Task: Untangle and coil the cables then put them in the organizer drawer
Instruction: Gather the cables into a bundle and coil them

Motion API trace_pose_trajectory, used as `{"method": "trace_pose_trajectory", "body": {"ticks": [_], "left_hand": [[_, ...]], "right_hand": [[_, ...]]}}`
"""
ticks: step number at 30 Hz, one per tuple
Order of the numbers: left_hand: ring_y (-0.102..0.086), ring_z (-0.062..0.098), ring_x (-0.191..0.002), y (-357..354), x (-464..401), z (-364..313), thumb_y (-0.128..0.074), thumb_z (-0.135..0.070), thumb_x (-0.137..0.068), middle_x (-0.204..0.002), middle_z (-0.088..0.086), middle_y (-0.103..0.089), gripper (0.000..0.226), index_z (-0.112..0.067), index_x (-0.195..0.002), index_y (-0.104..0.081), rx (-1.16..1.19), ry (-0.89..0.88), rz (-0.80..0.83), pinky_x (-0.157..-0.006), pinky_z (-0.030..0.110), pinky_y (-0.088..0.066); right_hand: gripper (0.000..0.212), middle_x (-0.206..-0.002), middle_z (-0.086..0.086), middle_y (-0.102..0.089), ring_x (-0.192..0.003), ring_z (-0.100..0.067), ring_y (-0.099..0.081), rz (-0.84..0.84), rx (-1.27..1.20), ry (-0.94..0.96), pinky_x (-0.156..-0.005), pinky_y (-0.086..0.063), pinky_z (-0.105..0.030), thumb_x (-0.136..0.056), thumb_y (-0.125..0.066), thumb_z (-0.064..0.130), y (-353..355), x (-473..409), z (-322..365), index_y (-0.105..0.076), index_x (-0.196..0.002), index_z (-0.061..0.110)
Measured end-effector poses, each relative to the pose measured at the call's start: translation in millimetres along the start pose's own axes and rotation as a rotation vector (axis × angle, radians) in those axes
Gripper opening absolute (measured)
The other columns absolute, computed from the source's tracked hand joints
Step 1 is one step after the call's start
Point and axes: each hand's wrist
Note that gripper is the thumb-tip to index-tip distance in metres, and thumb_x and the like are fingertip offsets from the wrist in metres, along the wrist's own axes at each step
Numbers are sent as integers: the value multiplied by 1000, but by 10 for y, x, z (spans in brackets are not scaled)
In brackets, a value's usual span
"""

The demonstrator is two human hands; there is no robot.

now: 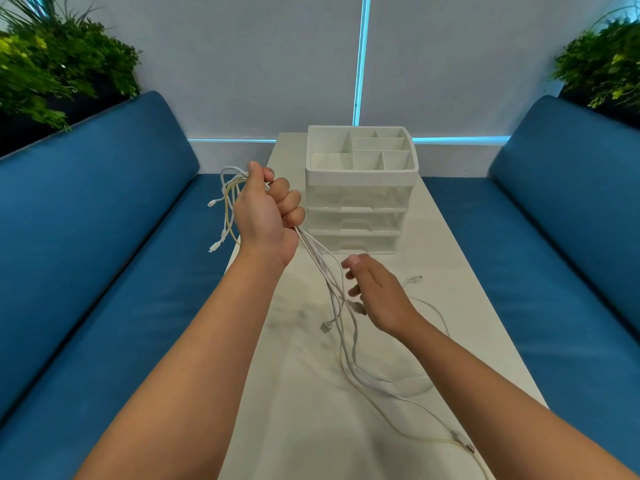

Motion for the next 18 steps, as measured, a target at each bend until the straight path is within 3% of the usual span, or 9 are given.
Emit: {"method": "trace_pose_trajectory", "body": {"ticks": [3, 6, 9, 12, 15, 18], "left_hand": [[-15, 5, -40, -10, 6, -3, -32, -35, -107, -49, -9, -21, 39, -20, -72, -40, 10, 12, 23, -34, 18, -15], [-14, 5, -40, -19, -2, -23, -32, -35, -107, -49, -9, -21, 40, -20, -71, -40, 15, 18, 45, -34, 18, -15], [-14, 5, -41, -20, -22, -58, -32, -34, -107, -50, -9, -21, 40, -20, -71, -40, 2, 5, 39, -35, 18, -14], [-15, 6, -41, 12, -55, -104, -31, -35, -108, -50, -9, -22, 40, -21, -71, -40, 0, -14, 19, -36, 18, -14], [-15, 6, -42, 65, -83, -119, -32, -36, -107, -50, -8, -22, 41, -21, -70, -41, -8, -22, -7, -36, 19, -15], [-15, 6, -43, 82, -97, -118, -32, -37, -107, -51, -8, -23, 42, -21, -70, -42, -21, -23, -17, -37, 19, -15]], "right_hand": [[43, -112, 12, -62, -107, -11, -58, 29, -63, 49, -98, -44, -34, -99, -31, 53, 44, -71, 129, -60, -115, 26], [53, -122, 11, -65, -115, -6, -59, 388, -194, 25, -105, -39, -31, -92, -30, 62, 87, -117, 249, -60, -123, 32], [44, -96, -1, -72, -92, -20, -69, 560, -210, -6, -87, -50, -26, -96, -47, 48, 105, -86, 267, -67, -114, 13], [35, -70, -4, -55, -58, -17, -56, 565, -262, -33, -55, -45, -18, -100, -46, 38, 110, -38, 268, -64, -98, 8], [35, -62, 7, -39, -52, -9, -34, 529, -240, -43, -56, -35, -22, -100, -41, 45, 69, -45, 229, -49, -83, 15], [35, -63, 13, -37, -57, -8, -30, 445, -189, 10, -58, -30, -23, -98, -45, 49, 28, -28, 189, -38, -79, 19]]}}
Point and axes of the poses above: each hand's wrist, its own x-axis away from the middle knuckle, its own y-axis out of the back of the hand, z = x × y
